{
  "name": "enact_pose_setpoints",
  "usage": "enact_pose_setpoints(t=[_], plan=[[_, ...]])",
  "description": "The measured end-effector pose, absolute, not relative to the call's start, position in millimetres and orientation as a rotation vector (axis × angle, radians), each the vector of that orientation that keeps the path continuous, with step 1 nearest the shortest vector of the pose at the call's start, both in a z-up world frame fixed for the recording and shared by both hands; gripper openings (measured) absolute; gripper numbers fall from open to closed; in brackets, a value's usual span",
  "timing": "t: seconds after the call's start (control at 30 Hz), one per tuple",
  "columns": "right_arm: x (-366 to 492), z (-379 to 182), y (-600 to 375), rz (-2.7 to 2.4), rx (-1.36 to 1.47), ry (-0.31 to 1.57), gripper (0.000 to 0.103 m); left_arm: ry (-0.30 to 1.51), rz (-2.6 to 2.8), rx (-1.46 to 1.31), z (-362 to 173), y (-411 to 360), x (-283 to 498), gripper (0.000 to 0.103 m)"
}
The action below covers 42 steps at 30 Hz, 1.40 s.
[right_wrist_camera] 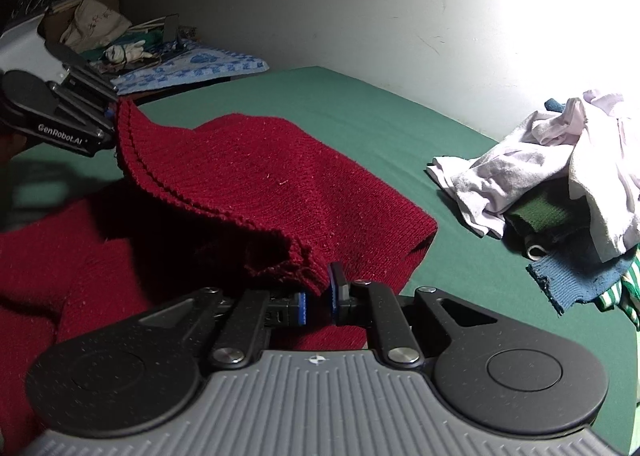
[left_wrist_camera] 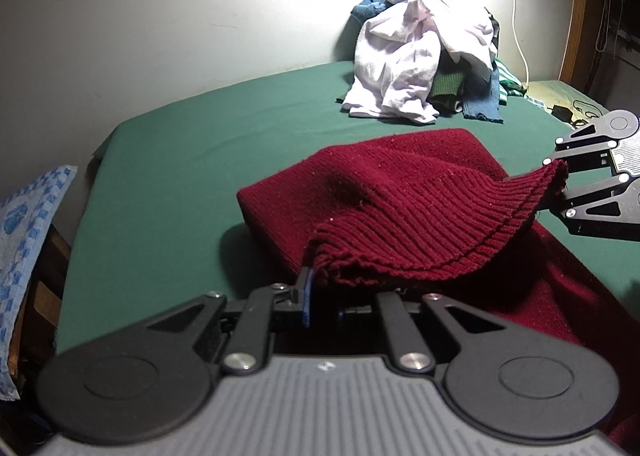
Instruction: Fold clothes
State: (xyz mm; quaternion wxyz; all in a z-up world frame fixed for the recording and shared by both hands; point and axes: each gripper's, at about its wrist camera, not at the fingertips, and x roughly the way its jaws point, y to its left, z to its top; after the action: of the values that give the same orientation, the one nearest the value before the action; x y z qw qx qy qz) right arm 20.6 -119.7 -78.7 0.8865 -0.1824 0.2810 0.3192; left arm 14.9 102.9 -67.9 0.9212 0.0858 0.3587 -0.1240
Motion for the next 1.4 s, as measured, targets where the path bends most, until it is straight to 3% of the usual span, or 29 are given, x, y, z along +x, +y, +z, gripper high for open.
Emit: enact_pose_setpoints(t=[0.47,0.63,0.77,0.87,1.0,1.27,1.4], plan=[[6.1,-88.2,-115.5,0.660,-0.439,0.583,0.012,0.785,-0.270,0.182,-81.3,102.1,0.6,0.008],[2.0,-90.0,-113.1,0.653,-0.484,0.574,0.025,0.790,-0.268,0.175,-82.5,103.1,1.7,0.008],[-2.7,-88.0,-117.2,0.659,-0.502,0.569,0.026,0.786,-0.259,0.199,-82.7,101.4,-0.2,0.008],[-10.7,-85.7,-116.4,0.662,-0.529,0.536,0.026,0.760,-0.237,0.270,-83.6,93.8,-3.4,0.015],[-26.9,-89.4,-104.5,0.696,-0.639,0.459,0.035,0.718,-0.227,0.397,-85.2,81.4,-7.8,0.018],[-27.5,-96.4,-95.8,0.686,-0.688,0.422,0.035,0.663,-0.248,0.562,-81.4,75.1,-13.0,0.028],[-24.0,-96.1,-95.5,0.700,-0.692,0.436,0.024,0.638,-0.253,0.625,-78.7,74.1,-15.2,0.032]])
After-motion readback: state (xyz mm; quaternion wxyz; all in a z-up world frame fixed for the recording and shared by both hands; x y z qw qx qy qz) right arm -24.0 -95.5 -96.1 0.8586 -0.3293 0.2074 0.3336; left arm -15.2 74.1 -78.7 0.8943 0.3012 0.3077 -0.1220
